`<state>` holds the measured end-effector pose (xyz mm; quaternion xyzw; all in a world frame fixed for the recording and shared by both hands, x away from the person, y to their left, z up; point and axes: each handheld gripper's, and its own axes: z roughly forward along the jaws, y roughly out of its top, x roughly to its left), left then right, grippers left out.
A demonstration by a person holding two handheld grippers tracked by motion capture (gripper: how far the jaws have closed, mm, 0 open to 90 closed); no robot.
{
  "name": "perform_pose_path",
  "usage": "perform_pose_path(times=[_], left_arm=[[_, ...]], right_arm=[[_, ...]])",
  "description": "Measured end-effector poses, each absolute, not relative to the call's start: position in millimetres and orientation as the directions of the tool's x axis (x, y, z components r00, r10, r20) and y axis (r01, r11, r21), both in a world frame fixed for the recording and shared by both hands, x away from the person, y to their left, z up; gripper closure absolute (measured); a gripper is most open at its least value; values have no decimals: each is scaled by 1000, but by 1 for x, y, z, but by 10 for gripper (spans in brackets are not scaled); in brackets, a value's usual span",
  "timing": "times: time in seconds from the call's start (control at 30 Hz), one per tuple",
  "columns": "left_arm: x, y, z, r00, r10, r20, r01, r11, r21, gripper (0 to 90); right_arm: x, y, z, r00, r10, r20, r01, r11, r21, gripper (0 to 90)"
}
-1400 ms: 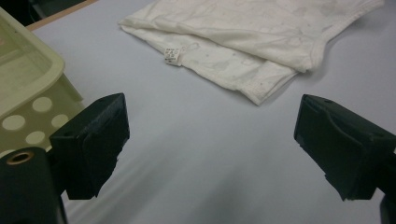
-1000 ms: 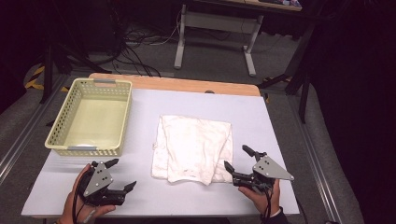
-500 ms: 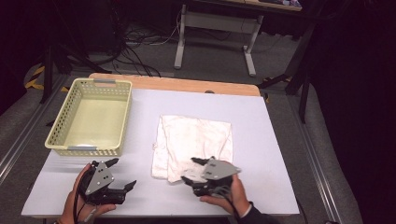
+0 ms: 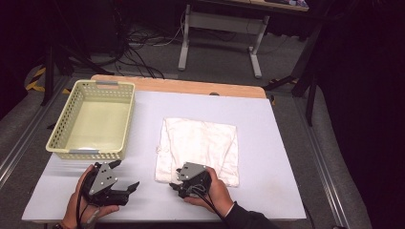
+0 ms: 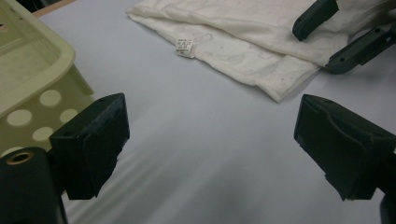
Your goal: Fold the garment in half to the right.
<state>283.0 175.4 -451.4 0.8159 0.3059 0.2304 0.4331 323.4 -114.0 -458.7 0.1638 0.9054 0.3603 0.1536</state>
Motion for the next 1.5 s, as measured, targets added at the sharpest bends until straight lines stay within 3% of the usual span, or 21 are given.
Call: perform_pose_path(times=[0.07, 0.27, 0.33, 0.6, 0.77, 1.0, 1.1, 1.3, 1.5], left_arm=[[285, 172, -453, 711, 695, 108, 303, -442, 844, 125], [291, 156, -458, 737, 670, 87, 326, -465, 823, 162], [292, 155, -458, 737, 669, 89, 322, -465, 825, 163], [301, 127, -448, 738, 670, 80, 303, -435, 848, 203], [329, 96, -437, 719, 689, 92, 303, -429, 851, 220], [397, 62, -425, 681, 732, -26, 393, -335, 856, 224], [425, 50, -428, 640, 768, 21, 425, -377, 823, 217], [484, 58, -449, 521, 853, -25, 577, -330, 747, 220], [511, 68, -461, 436, 895, -93, 663, -249, 706, 242]], right_arm=[[323, -115, -460, -898, 414, -149, 195, 678, 709, 529], [324, -114, -462, -901, 406, -151, 181, 670, 720, 784], [324, -114, -463, -890, 428, -156, 186, 655, 732, 820], [316, -114, -466, -870, 433, -237, 130, 665, 736, 848], [311, -114, -468, -858, 433, -278, 102, 672, 733, 850], [309, -114, -468, -852, 431, -297, 86, 675, 733, 849], [308, -114, -469, -849, 431, -306, 81, 678, 731, 850], [308, -114, -469, -848, 433, -307, 83, 679, 729, 849], [308, -114, -468, -849, 432, -303, 85, 678, 730, 849]])
